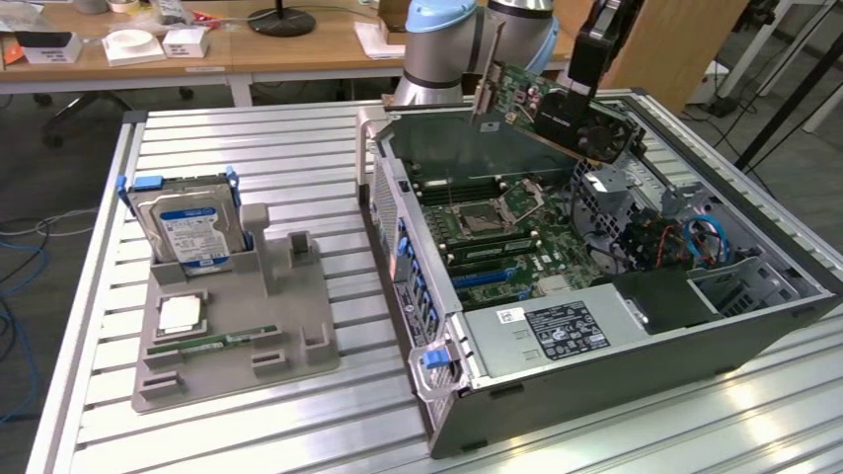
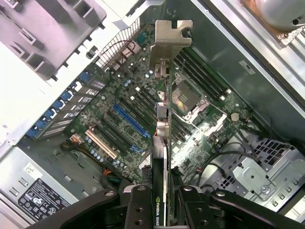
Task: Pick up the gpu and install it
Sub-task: 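Insert the gpu into the slot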
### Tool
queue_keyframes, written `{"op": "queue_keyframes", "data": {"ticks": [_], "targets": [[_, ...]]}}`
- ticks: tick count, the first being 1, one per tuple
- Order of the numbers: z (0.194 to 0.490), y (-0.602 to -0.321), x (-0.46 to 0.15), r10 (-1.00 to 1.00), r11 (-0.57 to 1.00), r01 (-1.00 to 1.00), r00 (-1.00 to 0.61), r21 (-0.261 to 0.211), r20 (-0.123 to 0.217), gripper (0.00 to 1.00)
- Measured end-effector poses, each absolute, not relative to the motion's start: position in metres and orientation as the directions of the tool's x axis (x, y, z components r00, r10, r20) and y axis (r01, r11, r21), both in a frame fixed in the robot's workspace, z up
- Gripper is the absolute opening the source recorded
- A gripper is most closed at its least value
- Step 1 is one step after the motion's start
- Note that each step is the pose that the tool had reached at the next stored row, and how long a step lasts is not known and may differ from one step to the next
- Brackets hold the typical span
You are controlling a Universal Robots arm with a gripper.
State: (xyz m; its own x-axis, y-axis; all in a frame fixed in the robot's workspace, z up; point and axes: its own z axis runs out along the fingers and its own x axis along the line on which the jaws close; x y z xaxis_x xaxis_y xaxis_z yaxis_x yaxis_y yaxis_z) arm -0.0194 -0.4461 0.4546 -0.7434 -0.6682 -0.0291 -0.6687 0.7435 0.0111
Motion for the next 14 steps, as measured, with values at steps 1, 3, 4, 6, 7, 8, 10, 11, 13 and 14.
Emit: {"op": "queue_keyframes", "data": {"ticks": [1,3,4,6,7,8,10,11,13,14], "targets": [[0.4547,-0.4461,-0.0194,-0.67,0.742,-0.671,-0.742,0.011,-0.029,0.25],[0.4547,-0.4461,-0.0194,-0.674,0.739,-0.674,-0.739,0.011,-0.029,0.25],[0.4548,-0.4461,-0.0194,-0.675,0.737,-0.676,-0.737,0.011,-0.029,0.25],[0.455,-0.4461,-0.0194,-0.678,0.734,-0.679,-0.734,0.011,-0.029,0.25],[0.4551,-0.4461,-0.0194,-0.68,0.733,-0.68,-0.733,0.011,-0.029,0.25],[0.4553,-0.4461,-0.0194,-0.681,0.732,-0.682,-0.732,0.011,-0.029,0.25],[0.4556,-0.4461,-0.0194,-0.684,0.729,-0.684,-0.729,0.011,-0.029,0.25],[0.4558,-0.4461,-0.0194,-0.685,0.728,-0.685,-0.728,0.011,-0.029,0.25],[0.456,-0.4461,-0.0194,-0.687,0.726,-0.688,-0.726,0.011,-0.029,0.25],[0.4561,-0.4461,-0.0194,-0.689,0.724,-0.689,-0.724,0.011,-0.029,0.25]]}}
